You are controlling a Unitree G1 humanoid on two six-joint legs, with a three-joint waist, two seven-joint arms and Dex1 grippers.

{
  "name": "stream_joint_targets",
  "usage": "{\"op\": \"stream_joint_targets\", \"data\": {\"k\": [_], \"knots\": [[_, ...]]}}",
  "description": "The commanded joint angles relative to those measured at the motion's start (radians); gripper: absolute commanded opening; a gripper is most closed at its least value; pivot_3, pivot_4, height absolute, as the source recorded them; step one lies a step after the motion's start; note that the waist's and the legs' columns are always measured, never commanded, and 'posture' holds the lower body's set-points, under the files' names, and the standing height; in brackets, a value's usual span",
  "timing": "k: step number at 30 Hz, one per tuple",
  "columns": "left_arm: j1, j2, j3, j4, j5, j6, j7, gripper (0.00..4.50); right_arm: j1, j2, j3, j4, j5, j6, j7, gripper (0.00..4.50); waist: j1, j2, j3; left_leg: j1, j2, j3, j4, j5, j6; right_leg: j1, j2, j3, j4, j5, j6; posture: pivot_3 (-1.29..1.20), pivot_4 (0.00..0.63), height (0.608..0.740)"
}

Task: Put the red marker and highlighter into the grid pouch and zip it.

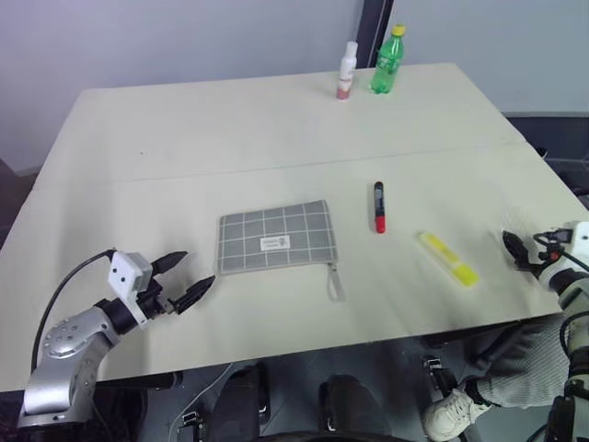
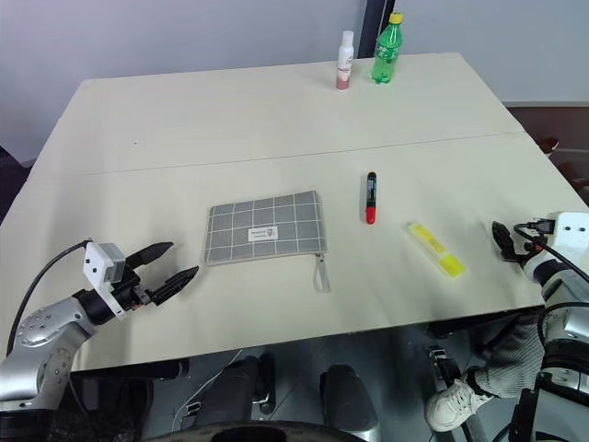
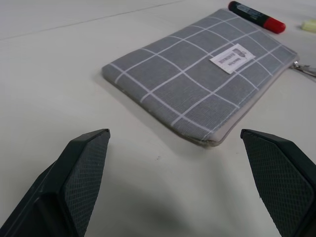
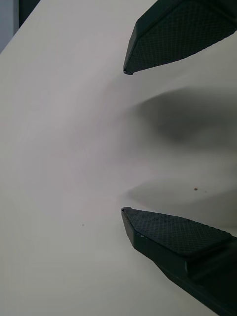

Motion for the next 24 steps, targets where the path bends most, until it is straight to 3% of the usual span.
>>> {"op": "stream_joint_targets", "data": {"k": [1,24], "knots": [[0.007,0.0,0.009,-0.03,0.001,-0.035,-0.006,4.48,-0.025,0.008,-0.018,-0.064,0.029,-0.032,0.019,4.46,0.0,0.0,0.0,0.0,0.0,0.0,0.0,0.0,0.0,0.0,0.0,0.0,0.0,0.0,0.0,0.0,0.15,0.74],[-0.003,0.009,0.033,0.031,0.009,-0.139,-0.063,4.48,-0.005,0.086,0.001,-0.235,0.064,-0.028,0.082,4.46,0.007,0.0,0.0,0.0,0.0,0.0,0.0,0.0,0.0,0.0,0.0,0.0,0.0,0.0,0.0,0.0,0.15,0.74]]}}
